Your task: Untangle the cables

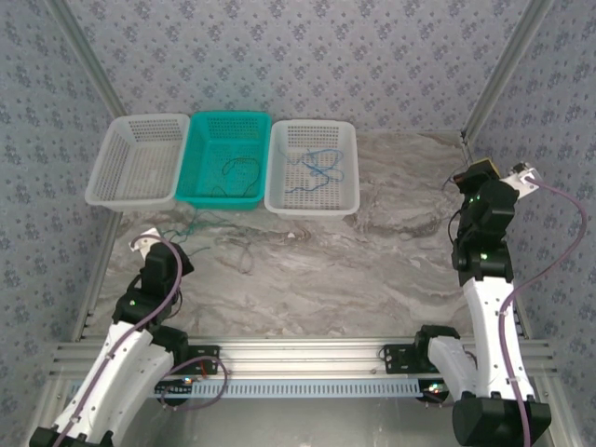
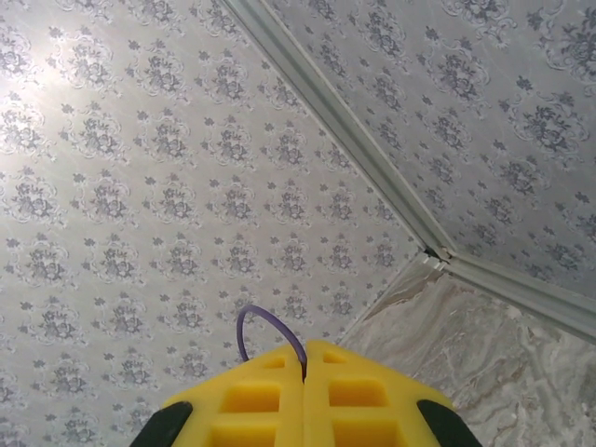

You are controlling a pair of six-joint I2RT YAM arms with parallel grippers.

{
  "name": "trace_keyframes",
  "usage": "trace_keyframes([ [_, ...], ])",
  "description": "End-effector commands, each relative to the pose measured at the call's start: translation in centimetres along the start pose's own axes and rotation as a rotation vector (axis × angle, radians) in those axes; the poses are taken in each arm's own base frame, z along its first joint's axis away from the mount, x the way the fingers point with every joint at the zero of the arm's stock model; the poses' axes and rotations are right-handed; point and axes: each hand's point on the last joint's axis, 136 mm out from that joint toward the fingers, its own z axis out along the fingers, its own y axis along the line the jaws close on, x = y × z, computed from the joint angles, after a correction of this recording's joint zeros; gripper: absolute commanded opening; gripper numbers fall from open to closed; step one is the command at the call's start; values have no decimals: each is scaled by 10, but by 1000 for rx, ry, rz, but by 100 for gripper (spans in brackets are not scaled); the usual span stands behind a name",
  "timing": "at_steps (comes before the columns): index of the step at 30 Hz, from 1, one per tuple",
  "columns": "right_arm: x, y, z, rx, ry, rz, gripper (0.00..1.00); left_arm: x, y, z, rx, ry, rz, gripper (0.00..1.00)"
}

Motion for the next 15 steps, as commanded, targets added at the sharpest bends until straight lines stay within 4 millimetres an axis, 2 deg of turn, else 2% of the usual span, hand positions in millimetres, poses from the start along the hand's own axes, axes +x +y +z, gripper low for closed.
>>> trace_keyframes([
  [1,-8,37,2,-145,25,8,0,6,-6,3,35,23,11,0],
  [4,6,79,1,-316,124,-58,0,11,-37,3,209,46,36,0],
  [8,7,131,-11,-487,157,-142,0,12,-68,-1,377,51,51,0],
  [11,-1,165,-20,-570,125,-200,0,14,-77,-2,424,64,70,0],
  [12,-13,179,-24,-600,97,-204,0,15,-78,-2,430,70,75,0],
  [15,-30,213,-30,-665,56,-201,0,19,-80,0,432,88,84,0],
])
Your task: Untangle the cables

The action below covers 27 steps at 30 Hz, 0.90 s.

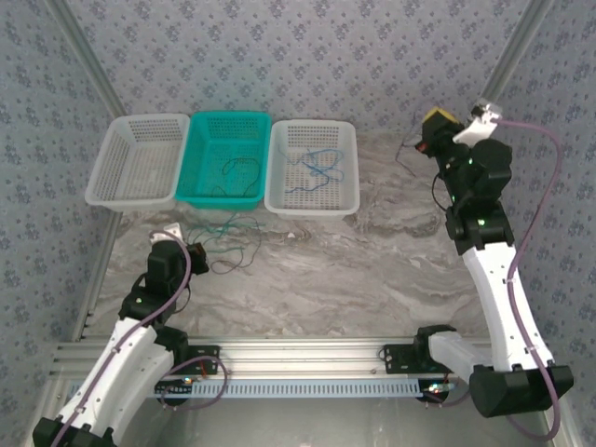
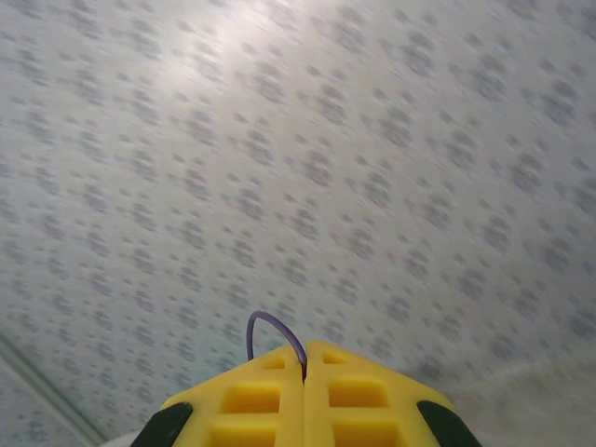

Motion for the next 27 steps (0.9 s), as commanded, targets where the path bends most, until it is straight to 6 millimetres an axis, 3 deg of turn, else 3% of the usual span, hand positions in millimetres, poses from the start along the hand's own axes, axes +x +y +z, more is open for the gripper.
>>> trace_keyframes([
  [1,-47,49,1,-132,-117,-78,0,-5,-15,2,76,-8,22,0],
  [5,-68,104,15,-284,-167,-107,0,-3,-20,2,110,-3,20,0],
  [8,-65,145,34,-408,-158,-133,0,-1,-28,3,155,1,24,0],
  [11,-47,175,62,-495,-106,-136,0,-1,-36,2,197,6,30,0],
  [18,-3,220,124,-609,-15,-78,0,0,-65,-10,353,39,96,0],
  [24,18,271,148,-818,2,20,0,4,-66,-13,361,44,99,0],
  [27,44,295,156,-877,2,48,0,4,-66,-13,360,44,91,0],
])
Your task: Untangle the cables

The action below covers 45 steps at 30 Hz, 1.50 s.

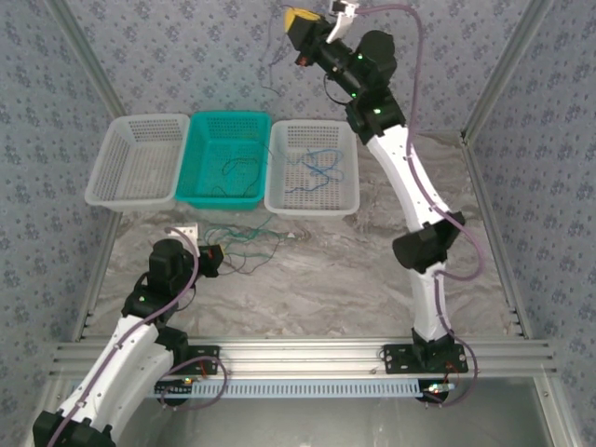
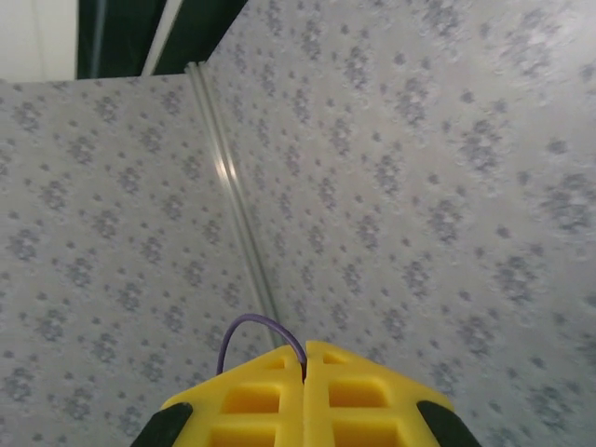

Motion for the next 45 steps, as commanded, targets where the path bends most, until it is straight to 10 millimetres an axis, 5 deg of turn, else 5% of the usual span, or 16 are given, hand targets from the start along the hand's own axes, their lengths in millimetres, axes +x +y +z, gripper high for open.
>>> trace_keyframes([
  [1,9,42,15,-126,-28,34,0,-12,-12,-5,48,-36,17,0],
  [4,55,31,30,-67,25,32,0,-12,-14,-6,56,-38,14,0],
  [7,125,15,39,-23,141,35,0,-11,-14,-10,57,-45,14,0],
  [12,285,-4,29,-28,476,87,0,-7,-11,-13,51,-54,4,0],
  [15,362,-21,11,6,630,119,0,-6,-11,-13,52,-52,-3,0],
  [18,411,-40,-7,67,732,105,0,-6,-12,-16,51,-50,-7,0],
  [21,433,-46,-21,93,804,91,7,-7,-12,-19,49,-55,-4,0],
  [24,427,-36,-25,82,842,71,43,-10,-11,-19,40,-64,-6,0],
  [27,392,-18,-19,79,823,24,55,-15,-12,-18,36,-74,-7,0],
  [33,313,1,-14,107,752,-13,71,-30,-14,-14,12,-71,27,0],
  [38,253,26,-19,61,702,-59,74,-39,-19,-11,12,-65,49,0],
  [45,190,41,-71,74,675,-133,75,-44,-31,-6,59,-43,88,0],
])
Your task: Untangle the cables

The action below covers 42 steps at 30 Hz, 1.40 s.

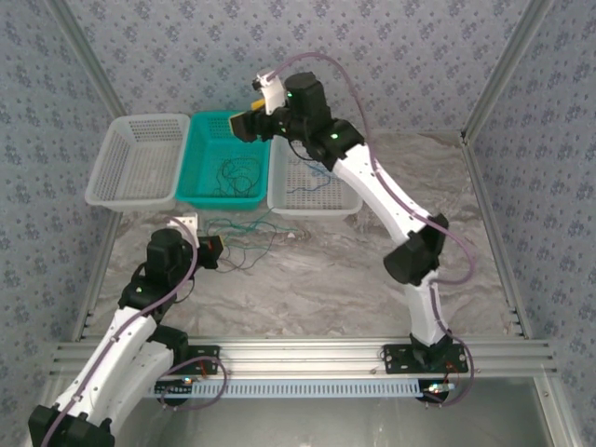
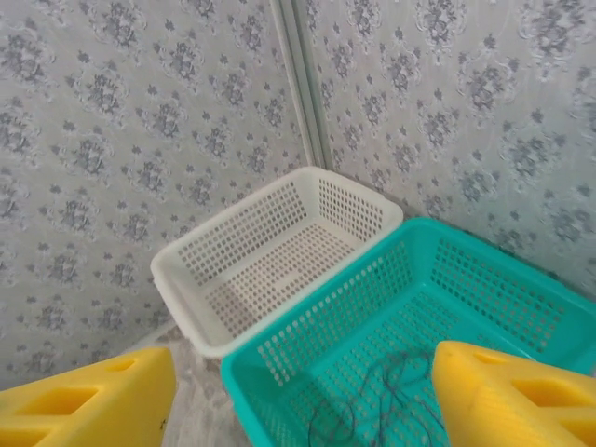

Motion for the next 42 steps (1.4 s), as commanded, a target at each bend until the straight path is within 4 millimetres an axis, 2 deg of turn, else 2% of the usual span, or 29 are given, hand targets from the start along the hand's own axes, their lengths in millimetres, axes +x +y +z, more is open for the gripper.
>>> trace_keyframes([
  [1,9,-3,-33,25,-13,-46,76,-19,-19,-3,66,-38,57,0],
  [2,9,-1,-48,24,-50,-58,76,-19,-19,-2,70,-36,61,0],
  [3,23,2,-59,15,-59,-65,76,-19,-20,0,75,-31,66,0],
  [5,34,10,-82,-2,-113,-95,77,-19,-23,3,87,-23,73,0],
  [9,85,21,-112,-32,-82,-111,77,-20,-35,9,127,5,105,0],
  [11,117,23,-116,-44,-28,-116,76,-20,-44,11,149,23,133,0],
  [14,147,32,-115,-105,25,-129,76,-19,-60,18,189,48,190,0],
  [17,175,55,-107,-241,92,-165,76,-18,-79,25,225,77,245,0],
  [21,203,71,-93,-363,146,-139,74,-23,-98,31,259,74,284,0],
  [25,212,69,-77,-375,145,-79,72,-26,-111,31,295,66,311,0],
  [26,214,69,-74,-377,146,-66,68,-26,-115,31,307,68,317,0],
  [28,215,69,-70,-379,147,-52,50,-25,-121,30,332,73,328,0],
  [30,216,64,-68,-356,149,-44,15,-23,-124,29,346,80,341,0],
  [31,214,62,-68,-347,142,-46,4,-22,-124,28,345,84,345,0],
  [32,212,62,-70,-345,128,-44,0,-22,-124,28,344,85,349,0],
  [33,208,61,-72,-345,110,-35,0,-22,-123,27,337,82,349,1],
  [34,204,61,-75,-351,88,-28,0,-23,-121,27,328,75,347,8],
  [36,197,60,-80,-361,58,2,0,-23,-115,25,298,51,333,36],
  [37,194,58,-82,-357,55,17,0,-25,-111,23,280,32,323,45],
  [38,193,53,-83,-347,57,37,0,-27,-106,19,256,10,311,51],
  [42,184,39,-91,-358,31,141,0,-37,-90,-1,232,-102,235,59],
])
